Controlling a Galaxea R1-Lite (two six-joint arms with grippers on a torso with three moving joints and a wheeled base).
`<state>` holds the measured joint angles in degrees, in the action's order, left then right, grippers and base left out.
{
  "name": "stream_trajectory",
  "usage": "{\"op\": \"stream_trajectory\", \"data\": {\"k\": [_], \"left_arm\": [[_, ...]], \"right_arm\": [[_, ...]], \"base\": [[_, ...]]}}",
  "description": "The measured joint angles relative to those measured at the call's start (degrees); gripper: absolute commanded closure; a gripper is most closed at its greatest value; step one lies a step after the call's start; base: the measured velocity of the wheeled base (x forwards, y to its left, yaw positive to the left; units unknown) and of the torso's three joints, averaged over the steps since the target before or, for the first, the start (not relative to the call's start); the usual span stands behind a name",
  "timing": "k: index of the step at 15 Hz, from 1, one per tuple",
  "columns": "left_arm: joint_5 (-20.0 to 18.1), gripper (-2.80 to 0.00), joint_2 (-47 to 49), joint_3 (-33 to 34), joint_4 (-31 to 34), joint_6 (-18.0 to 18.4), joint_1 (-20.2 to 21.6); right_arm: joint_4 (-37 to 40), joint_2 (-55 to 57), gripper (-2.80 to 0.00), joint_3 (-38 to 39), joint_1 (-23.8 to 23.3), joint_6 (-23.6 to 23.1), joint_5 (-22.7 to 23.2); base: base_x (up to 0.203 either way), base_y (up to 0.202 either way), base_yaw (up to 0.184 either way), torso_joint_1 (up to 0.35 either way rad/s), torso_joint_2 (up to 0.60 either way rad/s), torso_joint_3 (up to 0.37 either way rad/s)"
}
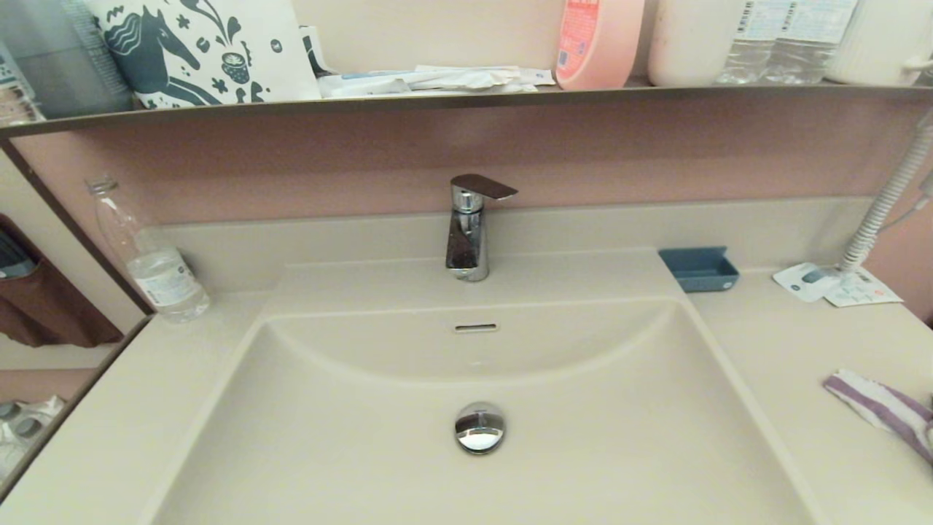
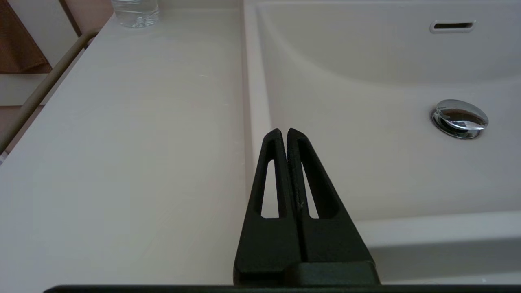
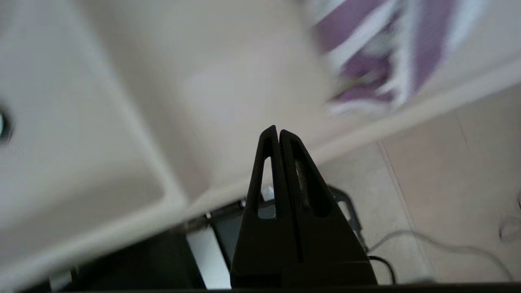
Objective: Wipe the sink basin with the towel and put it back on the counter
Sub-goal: Wipe the sink
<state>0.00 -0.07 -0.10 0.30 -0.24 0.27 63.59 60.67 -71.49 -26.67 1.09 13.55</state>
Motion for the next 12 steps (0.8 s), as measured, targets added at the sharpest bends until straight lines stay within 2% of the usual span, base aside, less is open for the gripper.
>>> {"op": "stream_trajectory", "data": {"k": [3, 6, 12], "left_arm": [[0.0, 0.0, 0.0, 0.0, 0.0, 0.0, 0.0], [0.0, 0.0, 0.0, 0.0, 0.0, 0.0, 0.0], [0.0, 0.0, 0.0, 0.0, 0.0, 0.0, 0.0]], "right_arm": [[1.2, -11.7, 0.0, 6.9, 7.4, -0.5, 2.3], [6.9, -20.4, 0.0, 11.2, 17.3, 0.1, 3.0], [6.7, -36.7, 0.0, 21.7, 22.9, 1.1, 1.5]], "base": [[0.0, 0.0, 0.0, 0.0, 0.0, 0.0], [0.0, 0.0, 0.0, 0.0, 0.0, 0.0], [0.0, 0.0, 0.0, 0.0, 0.0, 0.0]]}}
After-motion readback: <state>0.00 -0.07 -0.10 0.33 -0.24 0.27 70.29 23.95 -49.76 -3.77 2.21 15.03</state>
